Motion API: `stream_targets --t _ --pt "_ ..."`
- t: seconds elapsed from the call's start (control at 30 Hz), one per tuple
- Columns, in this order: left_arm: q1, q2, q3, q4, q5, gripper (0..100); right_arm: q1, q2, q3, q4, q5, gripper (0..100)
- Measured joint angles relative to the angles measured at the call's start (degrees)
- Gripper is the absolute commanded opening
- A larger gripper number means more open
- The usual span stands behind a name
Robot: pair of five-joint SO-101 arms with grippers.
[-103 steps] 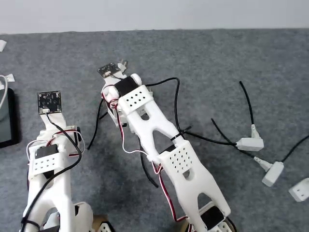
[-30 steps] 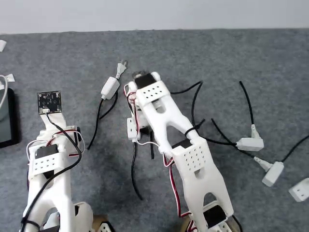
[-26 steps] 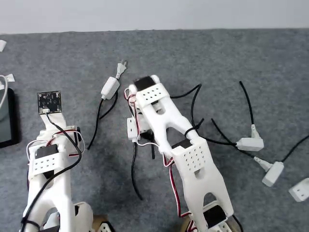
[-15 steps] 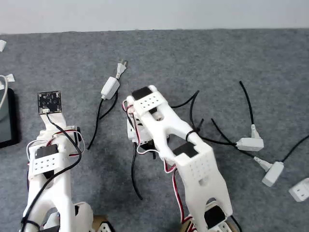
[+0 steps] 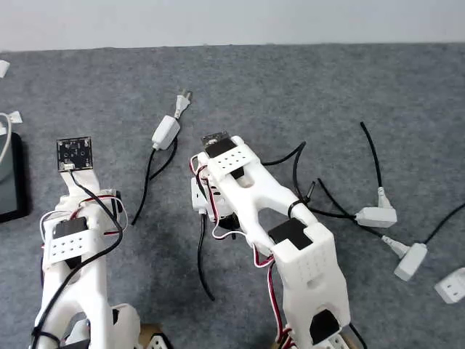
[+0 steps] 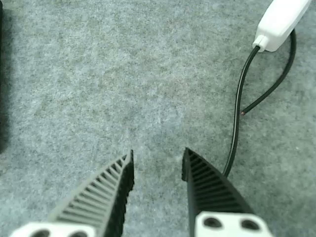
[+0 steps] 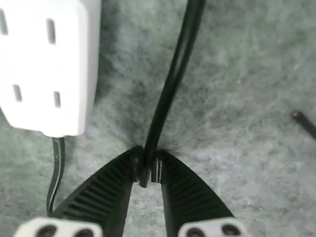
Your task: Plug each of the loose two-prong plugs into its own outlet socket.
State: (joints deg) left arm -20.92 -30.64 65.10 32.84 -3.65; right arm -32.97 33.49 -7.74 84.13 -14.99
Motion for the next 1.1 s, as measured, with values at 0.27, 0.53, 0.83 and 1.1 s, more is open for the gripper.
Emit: stream_targets --t 0.27,0.53,0.83,1.1 --pt "0.0 0.0 0.0 0.0 0.0 15 3.25 -13.1 0.18 7.65 8.09 0.9" --pt "0.0 0.0 0.0 0.0 0.0 15 9.93 -33.93 0.18 15.65 14.59 0.8" --pt "0.0 0.0 0.0 -2.02 0.0 15 12.04 -52.48 0.18 16.53 19.16 0.8" --pt "0.0 0.0 0.0 -2.11 0.0 15 13.19 -41.76 0.18 14.77 20.13 0.9"
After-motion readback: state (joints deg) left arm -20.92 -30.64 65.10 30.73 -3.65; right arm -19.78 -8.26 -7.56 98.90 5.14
